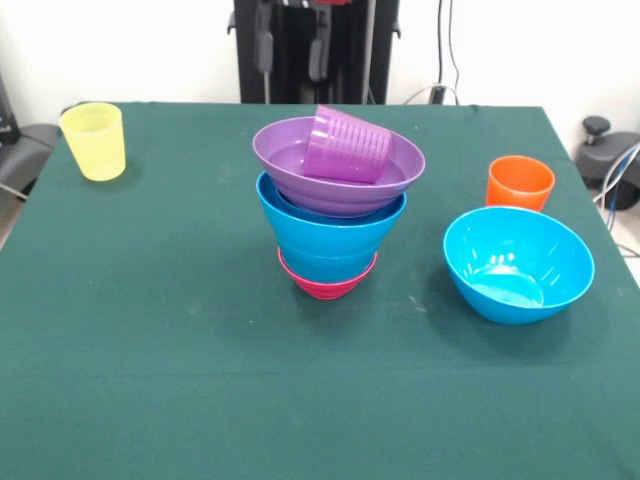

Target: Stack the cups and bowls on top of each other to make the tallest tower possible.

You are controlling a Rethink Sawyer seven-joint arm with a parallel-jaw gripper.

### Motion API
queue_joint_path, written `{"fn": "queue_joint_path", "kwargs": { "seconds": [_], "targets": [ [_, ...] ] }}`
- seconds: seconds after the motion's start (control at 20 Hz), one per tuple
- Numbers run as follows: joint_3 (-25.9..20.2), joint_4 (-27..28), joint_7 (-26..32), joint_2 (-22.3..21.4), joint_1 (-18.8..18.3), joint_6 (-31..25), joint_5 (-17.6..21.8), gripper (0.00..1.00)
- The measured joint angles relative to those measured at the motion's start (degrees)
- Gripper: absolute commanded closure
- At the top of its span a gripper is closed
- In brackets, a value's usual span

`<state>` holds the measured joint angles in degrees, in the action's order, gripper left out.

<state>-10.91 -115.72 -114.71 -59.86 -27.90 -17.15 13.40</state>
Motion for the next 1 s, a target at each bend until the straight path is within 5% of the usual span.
{"fn": "queue_joint_path", "kwargs": {
  "seconds": [0.55,1.0],
  "targets": [
    [-0.83,-1.44,0.0,-9.3,-1.53,-6.17,-2.23,0.0],
    [-6.65,-4.36,0.0,-11.2,-13.05,-6.13,-2.18,0.0]
  ]
}}
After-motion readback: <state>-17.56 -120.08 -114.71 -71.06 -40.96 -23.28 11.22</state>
